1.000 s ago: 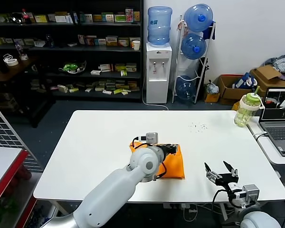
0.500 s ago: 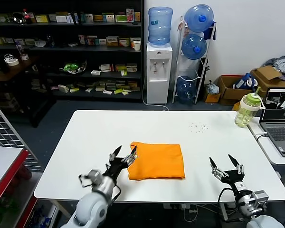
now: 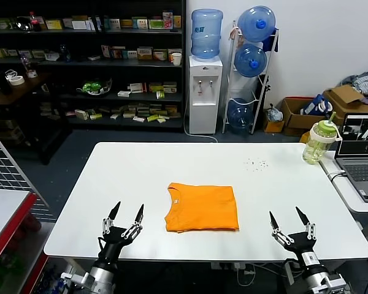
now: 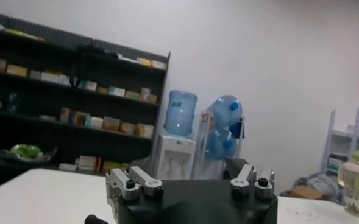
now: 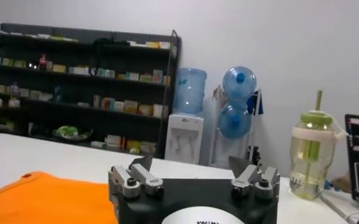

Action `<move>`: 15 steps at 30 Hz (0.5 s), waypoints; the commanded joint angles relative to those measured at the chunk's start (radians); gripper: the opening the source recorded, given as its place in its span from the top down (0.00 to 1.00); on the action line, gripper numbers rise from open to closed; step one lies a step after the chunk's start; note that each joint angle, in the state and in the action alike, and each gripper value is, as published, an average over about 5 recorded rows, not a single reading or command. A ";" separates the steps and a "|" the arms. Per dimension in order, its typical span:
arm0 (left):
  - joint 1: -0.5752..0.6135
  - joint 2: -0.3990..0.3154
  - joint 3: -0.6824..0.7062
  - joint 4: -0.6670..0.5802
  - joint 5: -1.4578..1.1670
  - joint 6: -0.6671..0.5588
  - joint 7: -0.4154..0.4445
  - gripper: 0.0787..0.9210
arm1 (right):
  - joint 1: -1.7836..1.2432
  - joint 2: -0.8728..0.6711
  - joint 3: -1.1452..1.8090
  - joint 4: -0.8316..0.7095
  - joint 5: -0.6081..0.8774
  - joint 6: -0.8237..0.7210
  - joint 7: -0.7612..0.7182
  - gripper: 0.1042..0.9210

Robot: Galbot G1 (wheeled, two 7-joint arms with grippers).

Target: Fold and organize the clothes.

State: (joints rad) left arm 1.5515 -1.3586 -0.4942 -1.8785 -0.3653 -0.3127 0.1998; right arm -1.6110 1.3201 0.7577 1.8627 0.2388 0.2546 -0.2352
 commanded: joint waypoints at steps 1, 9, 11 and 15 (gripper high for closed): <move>0.104 -0.043 -0.101 -0.057 0.081 -0.103 0.077 0.12 | -0.036 0.122 0.058 0.019 -0.039 0.135 -0.028 0.12; 0.107 -0.040 -0.097 -0.061 0.083 -0.089 0.068 0.12 | -0.021 0.149 0.063 0.017 -0.047 0.126 -0.029 0.12; 0.109 -0.044 -0.097 -0.062 0.087 -0.089 0.066 0.12 | -0.019 0.154 0.061 0.016 -0.049 0.126 -0.032 0.12; 0.114 -0.061 -0.098 -0.058 0.098 -0.093 0.061 0.12 | -0.015 0.158 0.052 0.012 -0.053 0.123 -0.037 0.12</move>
State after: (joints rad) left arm 1.6358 -1.3954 -0.5667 -1.9268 -0.2961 -0.3789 0.2487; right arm -1.6213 1.4388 0.8022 1.8757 0.1995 0.3487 -0.2617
